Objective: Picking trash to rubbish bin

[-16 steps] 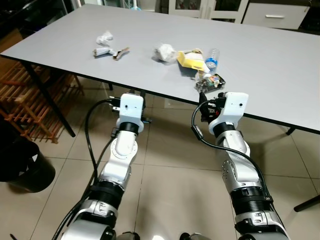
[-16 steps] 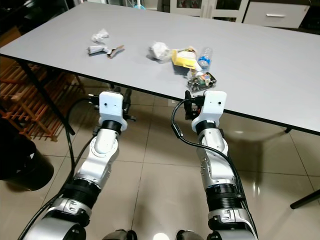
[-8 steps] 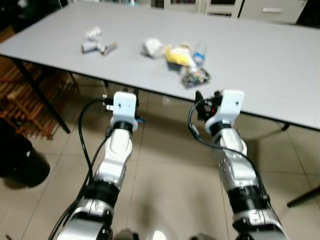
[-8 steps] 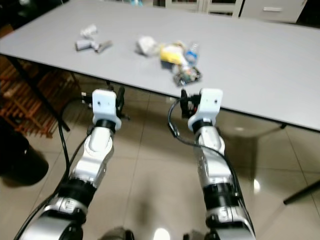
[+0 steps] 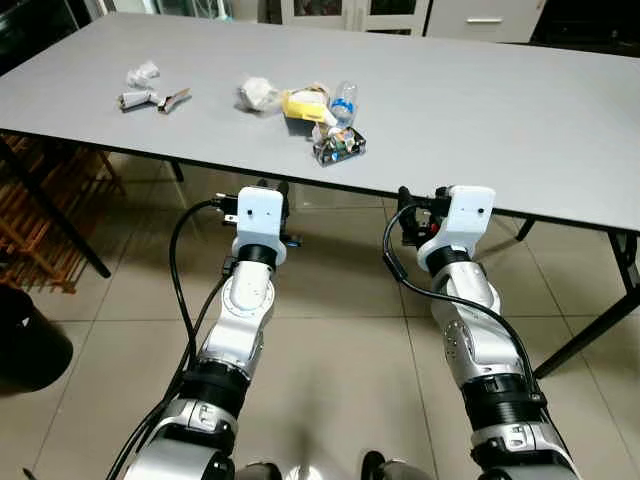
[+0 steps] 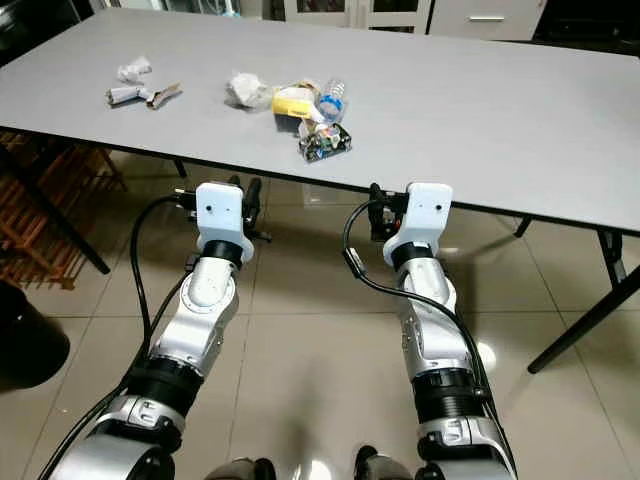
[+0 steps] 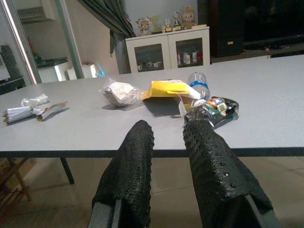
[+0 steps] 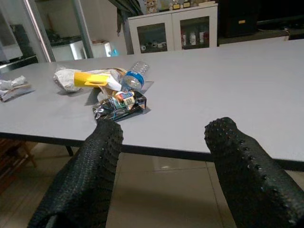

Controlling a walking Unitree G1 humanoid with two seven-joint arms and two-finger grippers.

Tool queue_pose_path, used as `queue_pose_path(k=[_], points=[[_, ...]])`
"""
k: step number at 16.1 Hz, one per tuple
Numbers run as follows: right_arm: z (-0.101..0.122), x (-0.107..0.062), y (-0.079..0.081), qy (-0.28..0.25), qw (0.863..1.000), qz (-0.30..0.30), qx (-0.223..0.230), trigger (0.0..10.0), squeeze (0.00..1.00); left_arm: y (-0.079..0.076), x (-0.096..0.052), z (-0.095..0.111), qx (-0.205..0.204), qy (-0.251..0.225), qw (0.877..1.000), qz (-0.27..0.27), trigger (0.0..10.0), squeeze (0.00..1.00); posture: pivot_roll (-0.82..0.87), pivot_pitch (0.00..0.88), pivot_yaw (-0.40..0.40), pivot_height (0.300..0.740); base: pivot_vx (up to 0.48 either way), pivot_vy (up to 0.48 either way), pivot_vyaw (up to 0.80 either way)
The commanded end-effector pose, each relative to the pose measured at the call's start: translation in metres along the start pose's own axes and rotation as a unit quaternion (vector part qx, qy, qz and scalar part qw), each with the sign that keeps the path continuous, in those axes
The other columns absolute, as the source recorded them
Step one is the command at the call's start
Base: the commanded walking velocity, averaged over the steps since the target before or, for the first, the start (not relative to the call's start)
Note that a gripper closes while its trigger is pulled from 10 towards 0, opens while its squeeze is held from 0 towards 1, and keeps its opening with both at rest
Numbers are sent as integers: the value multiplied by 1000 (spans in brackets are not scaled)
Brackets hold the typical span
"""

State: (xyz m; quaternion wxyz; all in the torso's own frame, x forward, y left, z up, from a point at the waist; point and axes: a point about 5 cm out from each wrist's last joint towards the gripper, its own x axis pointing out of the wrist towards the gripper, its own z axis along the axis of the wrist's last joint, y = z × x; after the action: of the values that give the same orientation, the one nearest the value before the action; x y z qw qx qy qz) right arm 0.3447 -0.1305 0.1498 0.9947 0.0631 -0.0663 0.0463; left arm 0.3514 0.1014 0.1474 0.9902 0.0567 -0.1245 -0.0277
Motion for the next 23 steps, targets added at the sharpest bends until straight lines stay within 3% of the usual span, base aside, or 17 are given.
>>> queue_pose_path(k=[1, 23], points=[[1, 0, 1, 2, 1000, 3, -1, 10000, 0, 2, -1, -4, -1, 11, 1000, 2, 10000, 0, -50, 126, 36, 740, 412, 0, 0], [-1, 0, 4, 2, 1000, 5, 2, 10000, 0, -1, -1, -3, -1, 10, 1000, -8, 10000, 0, -53, 114, 44, 740, 368, 0, 0]])
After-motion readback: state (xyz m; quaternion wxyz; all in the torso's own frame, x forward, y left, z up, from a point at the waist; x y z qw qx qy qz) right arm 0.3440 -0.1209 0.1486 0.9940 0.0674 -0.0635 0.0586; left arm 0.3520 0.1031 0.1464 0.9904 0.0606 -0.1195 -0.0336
